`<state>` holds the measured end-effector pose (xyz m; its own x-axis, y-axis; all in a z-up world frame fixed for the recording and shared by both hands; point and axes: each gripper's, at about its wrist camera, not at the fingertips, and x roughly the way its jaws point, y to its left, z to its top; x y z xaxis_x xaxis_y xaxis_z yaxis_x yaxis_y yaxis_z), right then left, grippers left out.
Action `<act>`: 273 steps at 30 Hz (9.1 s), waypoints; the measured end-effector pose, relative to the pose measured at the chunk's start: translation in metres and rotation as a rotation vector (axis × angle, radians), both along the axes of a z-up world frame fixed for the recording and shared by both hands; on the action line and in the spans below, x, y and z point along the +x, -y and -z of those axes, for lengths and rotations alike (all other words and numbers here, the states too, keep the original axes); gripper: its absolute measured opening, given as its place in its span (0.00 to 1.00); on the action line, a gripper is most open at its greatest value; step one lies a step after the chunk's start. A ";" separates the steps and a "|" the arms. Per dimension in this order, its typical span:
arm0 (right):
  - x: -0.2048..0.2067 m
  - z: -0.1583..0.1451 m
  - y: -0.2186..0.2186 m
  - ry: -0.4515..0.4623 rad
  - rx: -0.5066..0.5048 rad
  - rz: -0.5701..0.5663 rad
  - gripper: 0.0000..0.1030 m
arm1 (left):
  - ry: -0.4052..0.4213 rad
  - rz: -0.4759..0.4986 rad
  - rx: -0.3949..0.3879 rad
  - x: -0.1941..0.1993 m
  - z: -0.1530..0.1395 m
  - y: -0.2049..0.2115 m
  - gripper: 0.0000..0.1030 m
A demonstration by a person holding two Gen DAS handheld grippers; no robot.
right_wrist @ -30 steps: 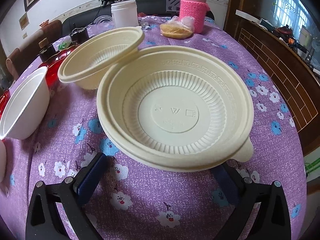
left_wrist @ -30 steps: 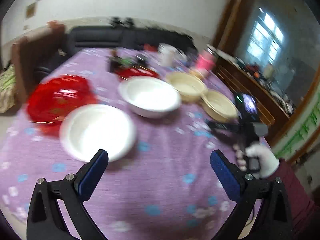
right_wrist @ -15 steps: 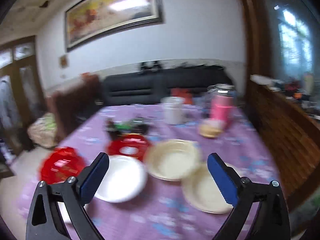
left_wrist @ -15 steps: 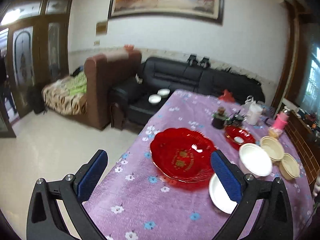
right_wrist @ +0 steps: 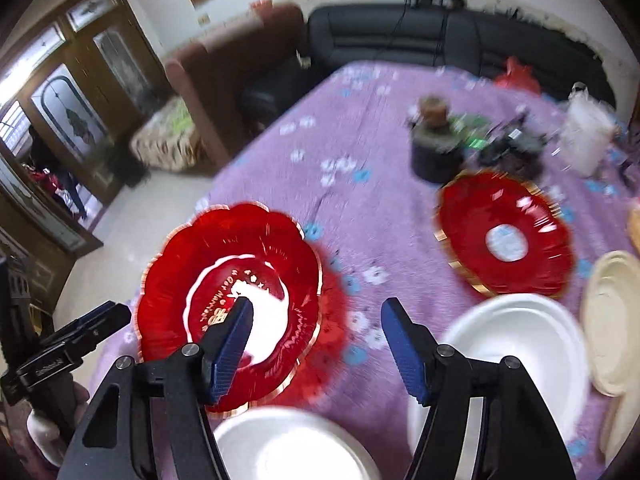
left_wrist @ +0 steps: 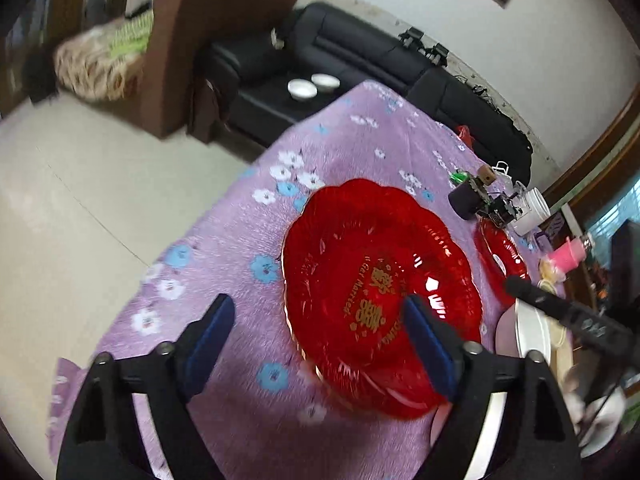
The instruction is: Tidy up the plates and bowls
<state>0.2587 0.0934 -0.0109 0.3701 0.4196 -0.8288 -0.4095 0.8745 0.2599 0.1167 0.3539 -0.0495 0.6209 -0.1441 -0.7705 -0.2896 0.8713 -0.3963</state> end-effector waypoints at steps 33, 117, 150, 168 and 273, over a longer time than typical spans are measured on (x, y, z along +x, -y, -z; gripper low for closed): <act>-0.009 0.036 -0.056 0.064 -0.070 -0.090 0.15 | -0.038 -0.020 0.094 0.013 0.023 0.001 0.30; -0.139 -0.010 0.094 0.049 0.261 -0.016 0.12 | 0.092 0.210 0.205 -0.094 -0.034 0.166 0.12; -0.018 0.045 -0.068 -0.020 0.030 -0.050 0.13 | -0.090 0.073 0.231 0.029 0.025 0.042 0.32; -0.035 0.049 -0.065 -0.160 0.032 -0.120 0.25 | 0.031 0.002 0.117 -0.013 -0.010 0.029 0.60; 0.159 0.057 0.192 -0.216 -0.045 0.297 0.14 | -0.314 0.331 0.080 0.249 0.048 0.259 0.33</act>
<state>0.4177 -0.0988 -0.0674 0.2851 0.2812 -0.9163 -0.0761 0.9596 0.2708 0.3658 0.0946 -0.0975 0.2858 -0.2280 -0.9308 -0.0856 0.9613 -0.2618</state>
